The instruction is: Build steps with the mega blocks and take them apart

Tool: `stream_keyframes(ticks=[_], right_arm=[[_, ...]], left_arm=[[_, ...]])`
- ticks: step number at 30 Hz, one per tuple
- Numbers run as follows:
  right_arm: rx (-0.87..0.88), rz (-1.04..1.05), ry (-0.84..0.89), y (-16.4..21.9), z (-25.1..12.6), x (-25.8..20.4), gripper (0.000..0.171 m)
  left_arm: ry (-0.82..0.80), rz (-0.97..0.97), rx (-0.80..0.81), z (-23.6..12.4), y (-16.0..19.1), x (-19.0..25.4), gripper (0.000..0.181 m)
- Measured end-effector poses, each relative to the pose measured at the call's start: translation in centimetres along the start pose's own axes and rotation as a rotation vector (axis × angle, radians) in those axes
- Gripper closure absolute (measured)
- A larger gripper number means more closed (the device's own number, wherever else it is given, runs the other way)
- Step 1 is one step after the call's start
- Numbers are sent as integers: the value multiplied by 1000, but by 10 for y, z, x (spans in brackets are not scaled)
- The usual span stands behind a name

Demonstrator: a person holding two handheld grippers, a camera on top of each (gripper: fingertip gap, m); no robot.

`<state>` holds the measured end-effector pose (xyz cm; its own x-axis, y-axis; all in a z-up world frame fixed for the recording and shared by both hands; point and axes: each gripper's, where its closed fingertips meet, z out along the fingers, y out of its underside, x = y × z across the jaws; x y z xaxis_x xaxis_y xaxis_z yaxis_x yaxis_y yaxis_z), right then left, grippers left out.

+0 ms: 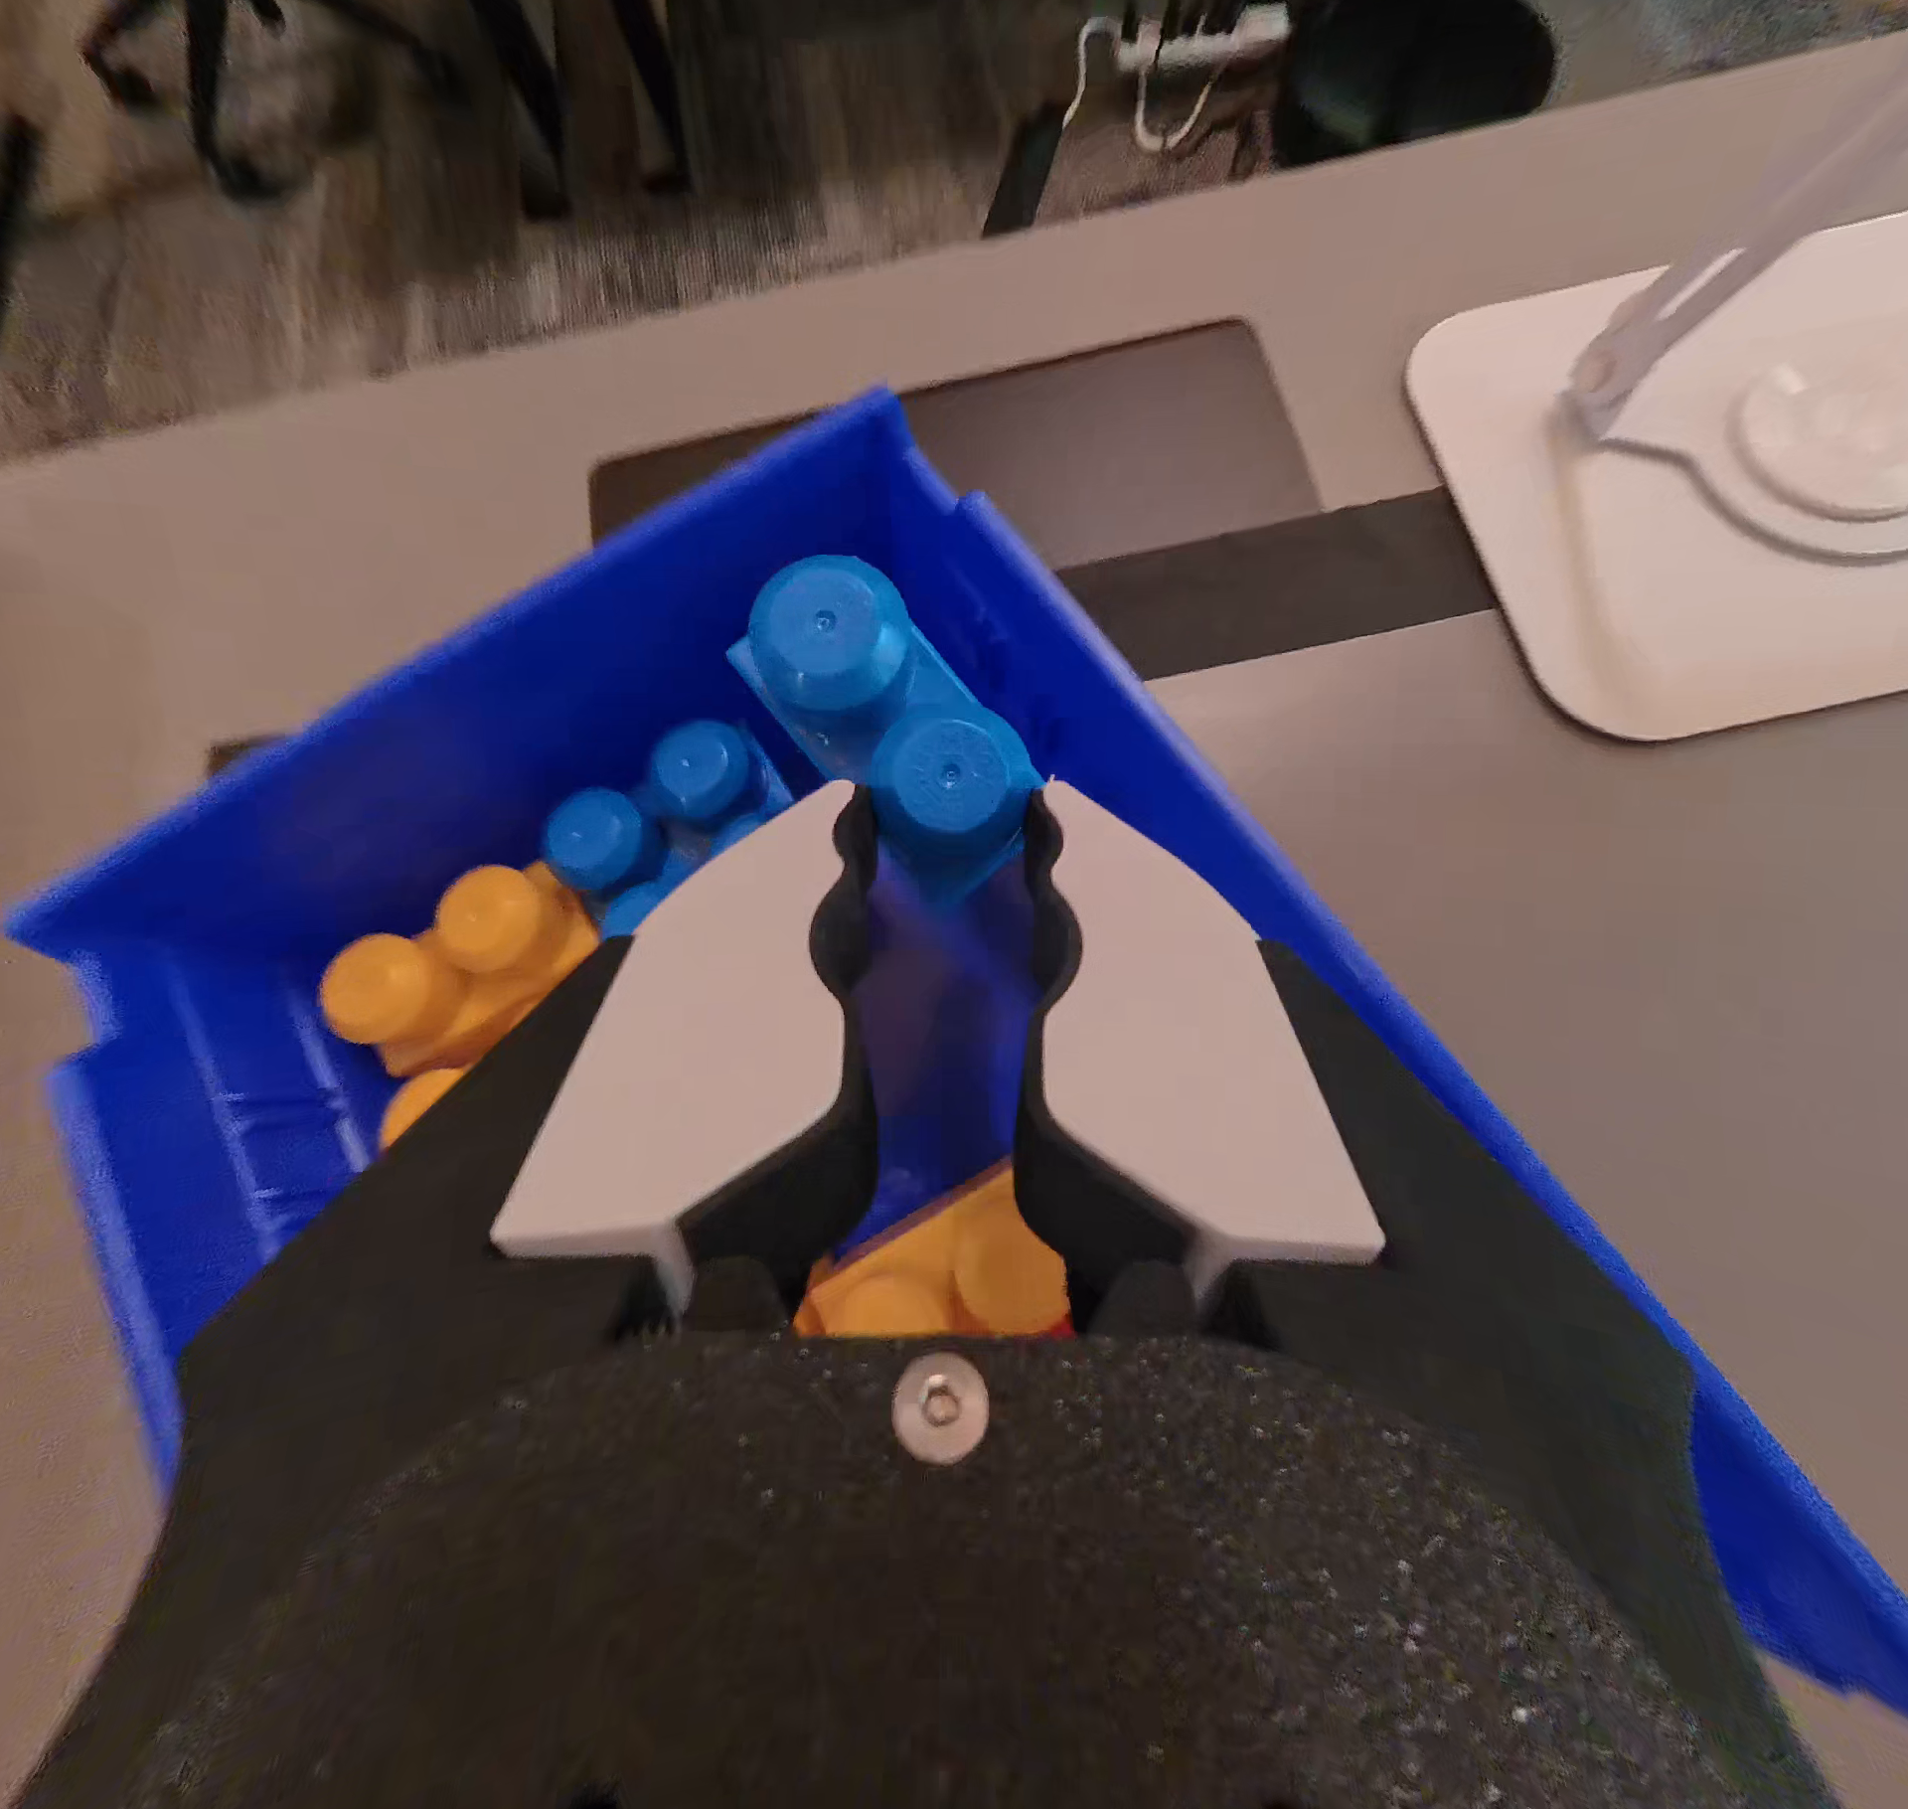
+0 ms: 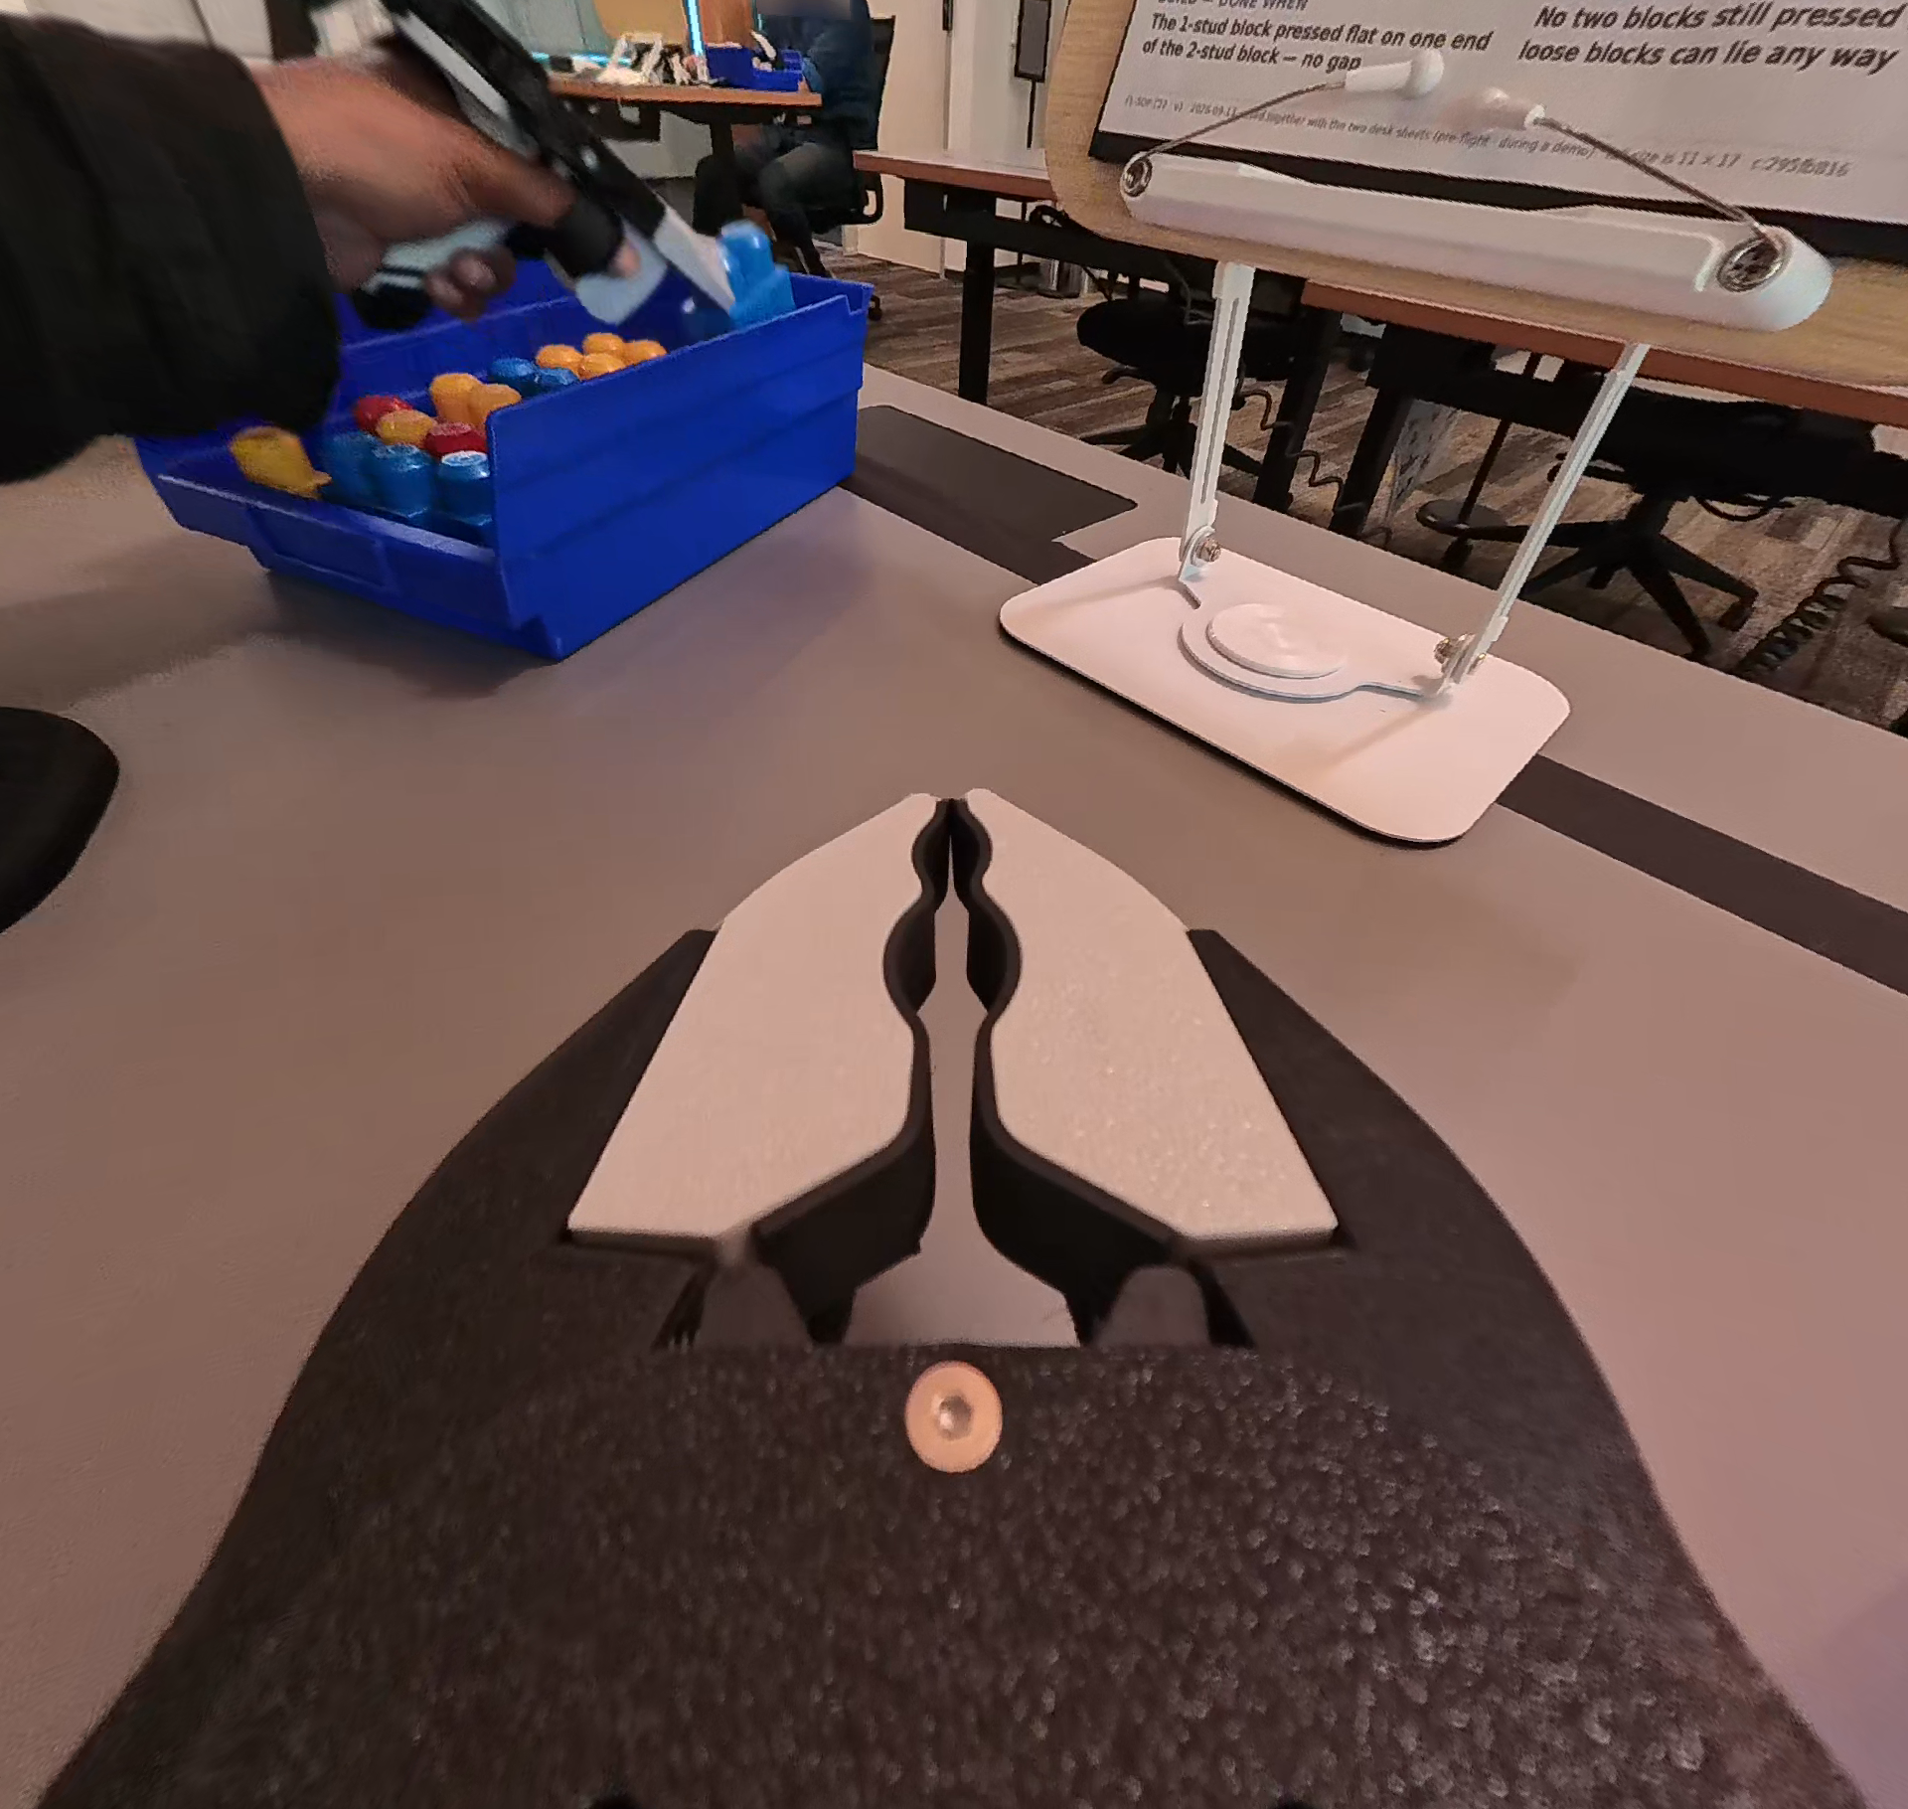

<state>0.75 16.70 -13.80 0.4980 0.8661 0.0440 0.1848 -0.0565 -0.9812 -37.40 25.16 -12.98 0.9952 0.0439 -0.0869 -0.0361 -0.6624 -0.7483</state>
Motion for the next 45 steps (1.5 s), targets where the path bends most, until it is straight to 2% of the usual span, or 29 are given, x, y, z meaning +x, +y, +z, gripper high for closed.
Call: stream_keyframes(ticks=[5, 9, 15, 20, 23, 29, 35, 45], right_arm=[[-1, -11, 8, 1, 0, 1, 171], [19, -34, 4, -2, -2, 2, 171], [79, -81, 5, -13, -10, 7, 164], [96, -73, 70, -16, -15, 23, 166], [89, -59, 76, -14, -15, 26, 166], [91, -63, 86, -14, -14, 28, 166], [92, -62, 91, -13, -14, 29, 167], [86, -54, 81, -12, -13, 27, 168]], left_arm=[[90, 197, 155, -63, -35, 41, 153], [283, 413, 233, -108, -33, 119, 153], [665, 742, 181, -147, 33, 238, 153], [927, 993, 118, -164, 93, 299, 153], [1080, 1123, 89, -172, 121, 315, 153], [1384, 1240, 50, -189, 152, 326, 153], [1403, 1317, -33, -176, 166, 327, 153], [1404, 1312, -75, -159, 181, 324, 153]])
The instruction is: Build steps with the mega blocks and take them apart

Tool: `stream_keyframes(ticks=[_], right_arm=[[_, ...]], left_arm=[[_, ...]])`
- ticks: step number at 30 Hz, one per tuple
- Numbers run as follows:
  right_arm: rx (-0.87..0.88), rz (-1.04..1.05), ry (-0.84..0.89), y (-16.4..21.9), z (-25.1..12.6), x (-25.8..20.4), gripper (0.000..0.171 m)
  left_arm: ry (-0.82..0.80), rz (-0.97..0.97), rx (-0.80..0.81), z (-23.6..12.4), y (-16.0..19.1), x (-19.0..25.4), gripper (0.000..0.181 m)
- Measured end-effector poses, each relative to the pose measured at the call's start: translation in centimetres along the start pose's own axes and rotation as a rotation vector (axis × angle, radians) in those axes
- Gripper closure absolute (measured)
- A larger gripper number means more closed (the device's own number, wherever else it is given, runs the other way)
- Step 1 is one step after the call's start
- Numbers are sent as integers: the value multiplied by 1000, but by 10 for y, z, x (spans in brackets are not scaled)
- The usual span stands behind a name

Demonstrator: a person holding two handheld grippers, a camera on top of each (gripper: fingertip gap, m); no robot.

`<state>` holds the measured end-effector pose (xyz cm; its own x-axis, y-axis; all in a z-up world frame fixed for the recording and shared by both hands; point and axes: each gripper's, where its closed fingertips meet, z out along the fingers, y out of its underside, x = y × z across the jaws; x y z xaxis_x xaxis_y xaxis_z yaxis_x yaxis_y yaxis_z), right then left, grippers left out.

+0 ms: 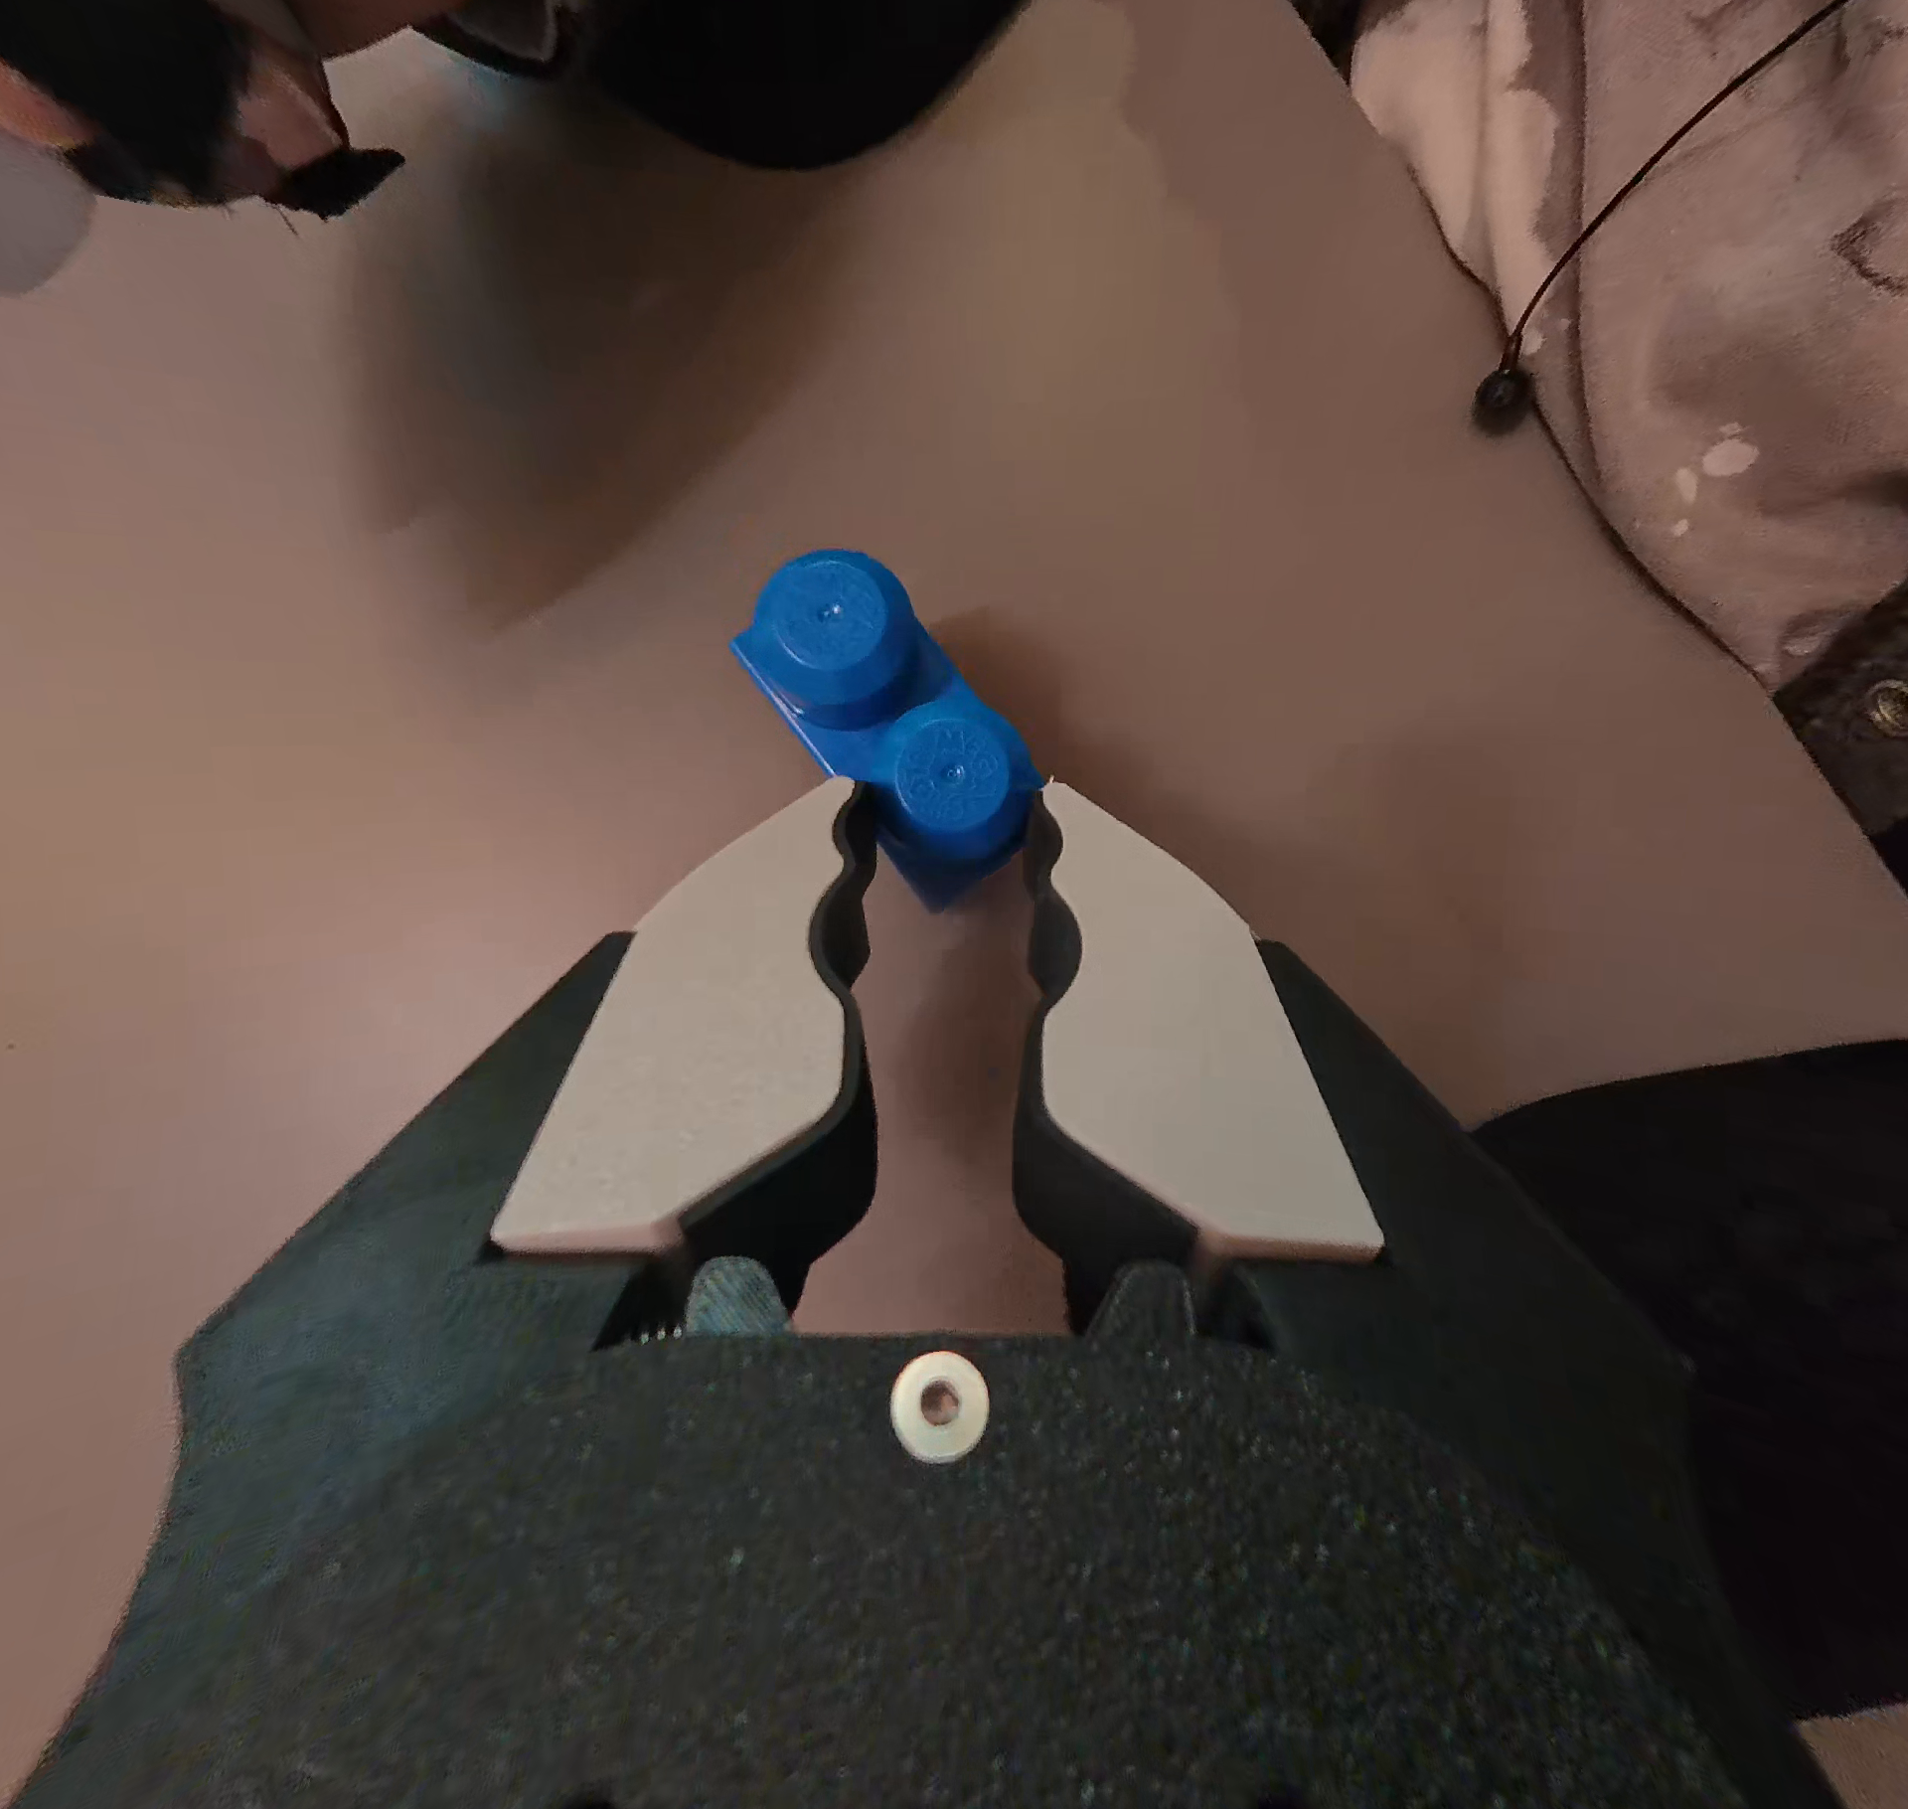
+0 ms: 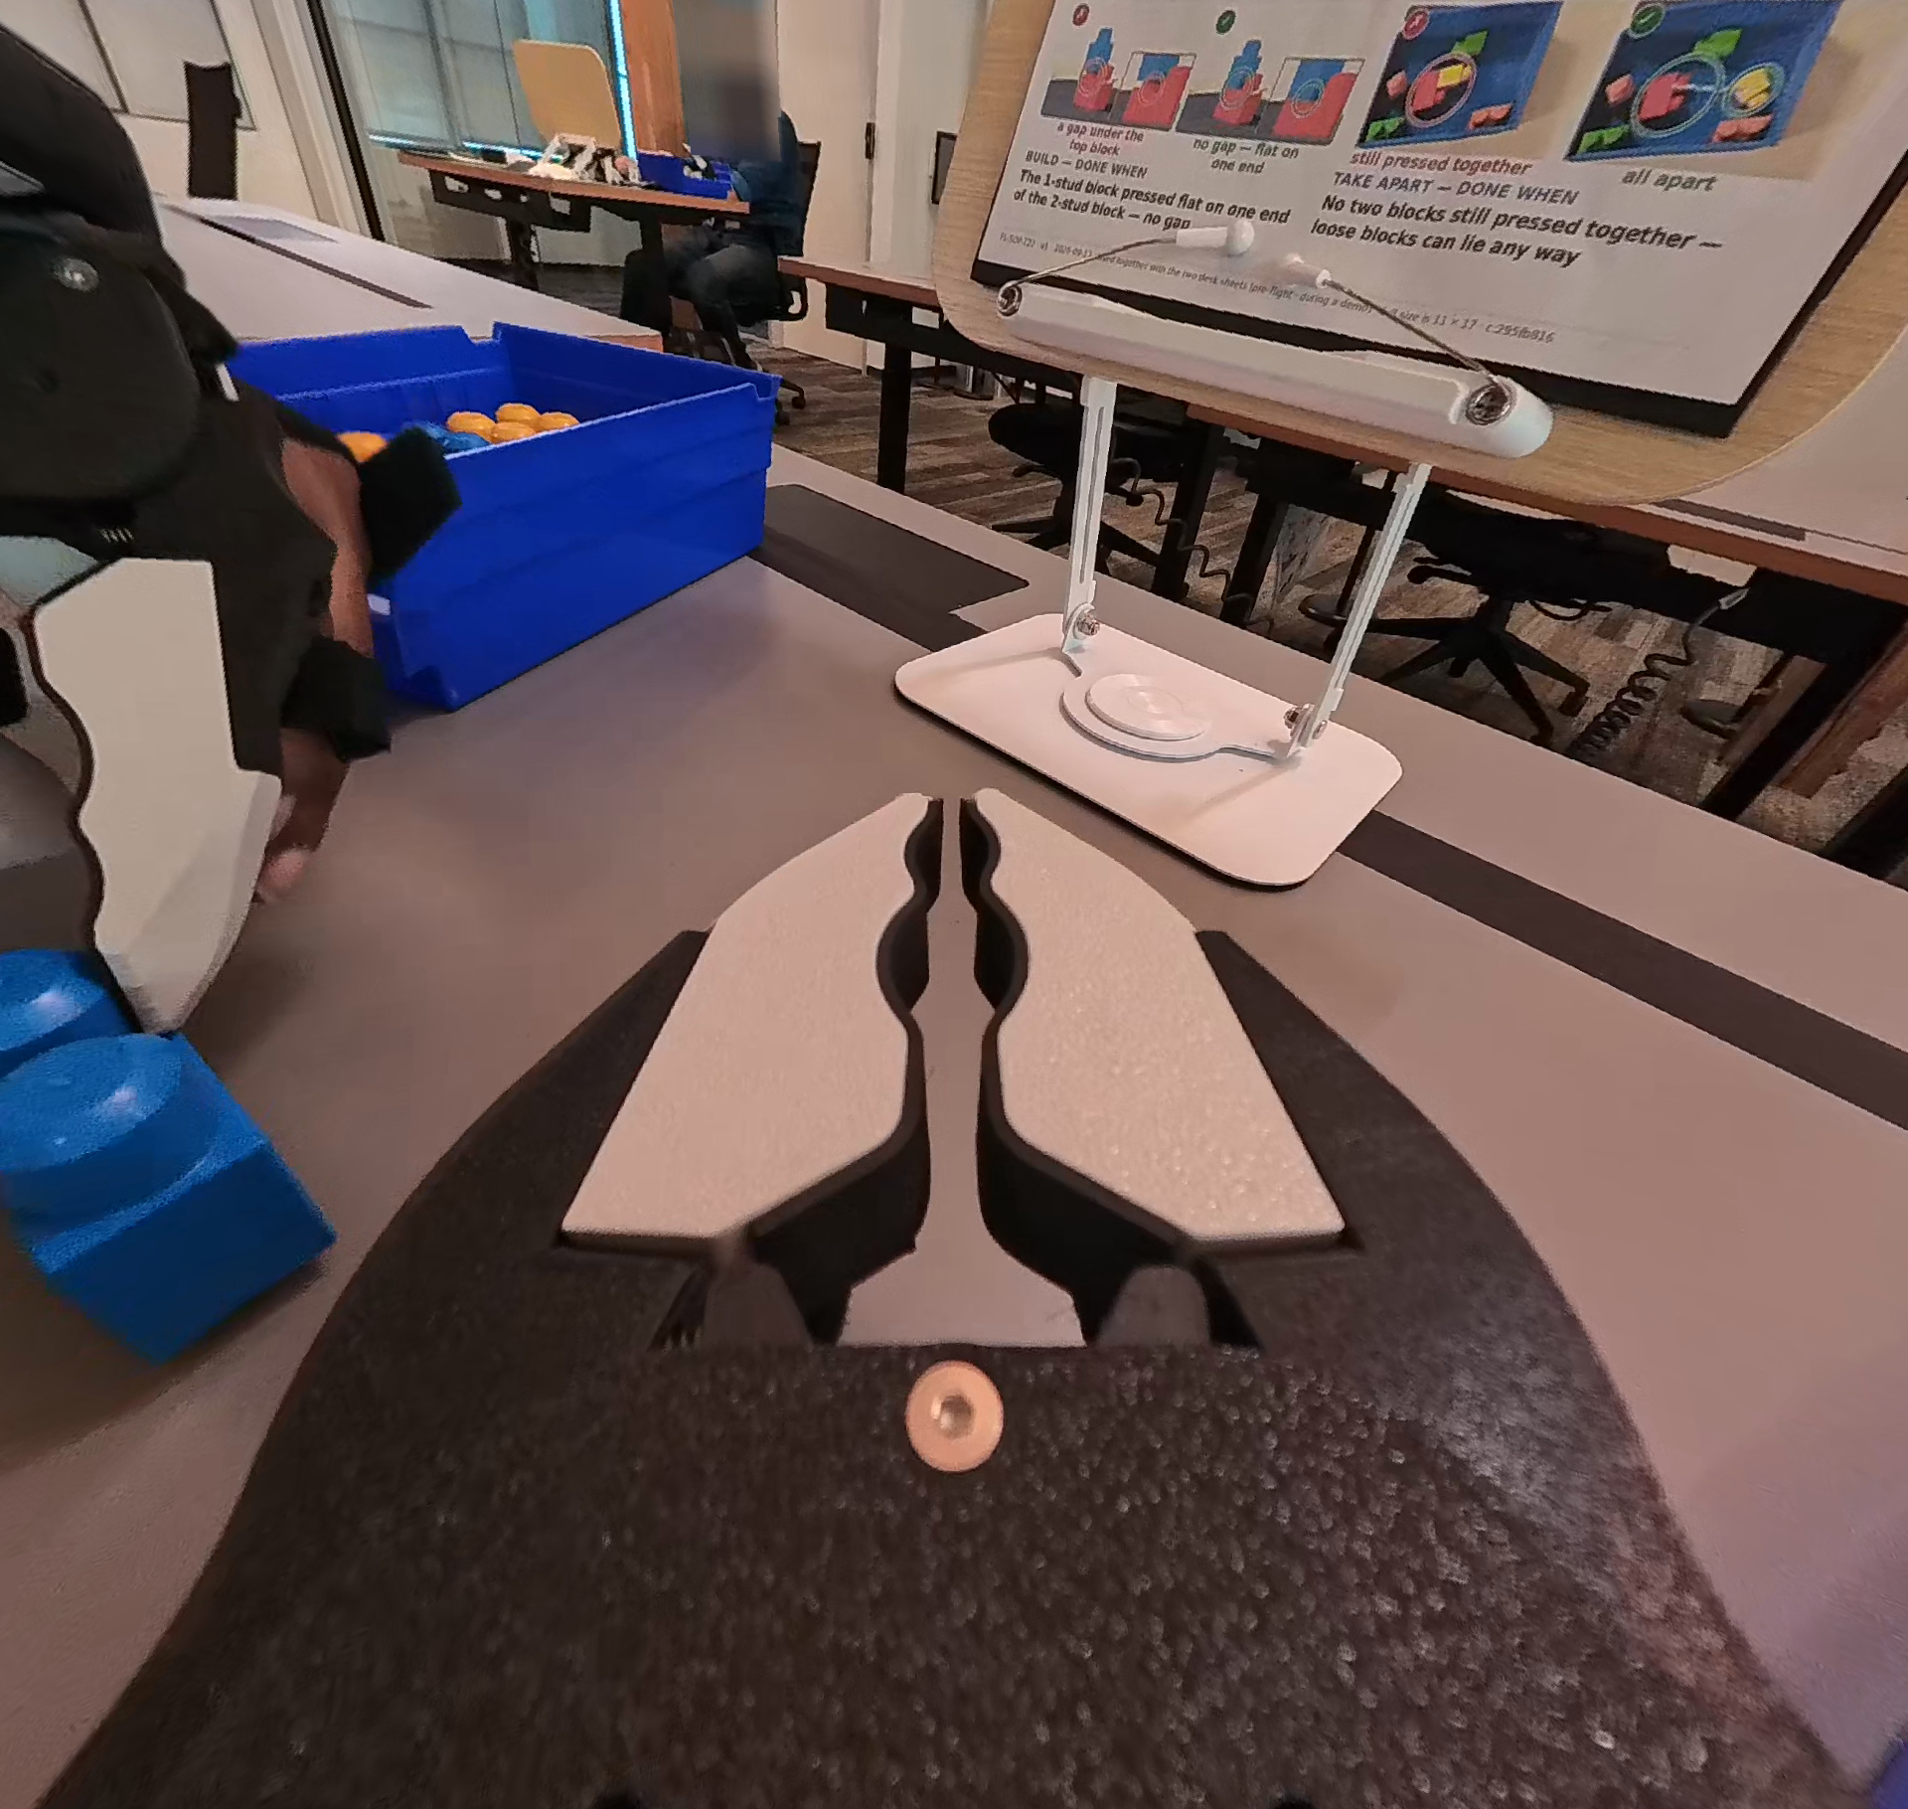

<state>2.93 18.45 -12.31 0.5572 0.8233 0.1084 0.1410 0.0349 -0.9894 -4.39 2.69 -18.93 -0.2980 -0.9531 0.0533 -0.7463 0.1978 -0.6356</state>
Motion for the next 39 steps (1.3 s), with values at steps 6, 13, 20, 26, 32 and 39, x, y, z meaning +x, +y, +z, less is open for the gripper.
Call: stream_keyframes(ticks=[6, 13, 20, 26, 32, 39], right_arm=[[-2, 1, -12, 1, 1, -3, 169], [0, 3, -13, 0, 1, -3, 169], [0, 8, 1, 0, 0, 0, 169], [10, -2, 23, -2, -1, 2, 169], [10, -7, 52, -1, -2, 6, 169], [4, 7, 59, 1, -2, 7, 169]], left_arm=[[-10, 1, 0, 6, 6, -1, 153], [-28, -42, -11, 5, 8, -5, 146], [-149, -93, 58, -30, -6, -14, 131], [-471, -137, 306, -128, -24, -32, 145], [-846, -285, 501, -224, 1, -36, 152], [-1253, -680, 498, -293, 102, -35, 158]])
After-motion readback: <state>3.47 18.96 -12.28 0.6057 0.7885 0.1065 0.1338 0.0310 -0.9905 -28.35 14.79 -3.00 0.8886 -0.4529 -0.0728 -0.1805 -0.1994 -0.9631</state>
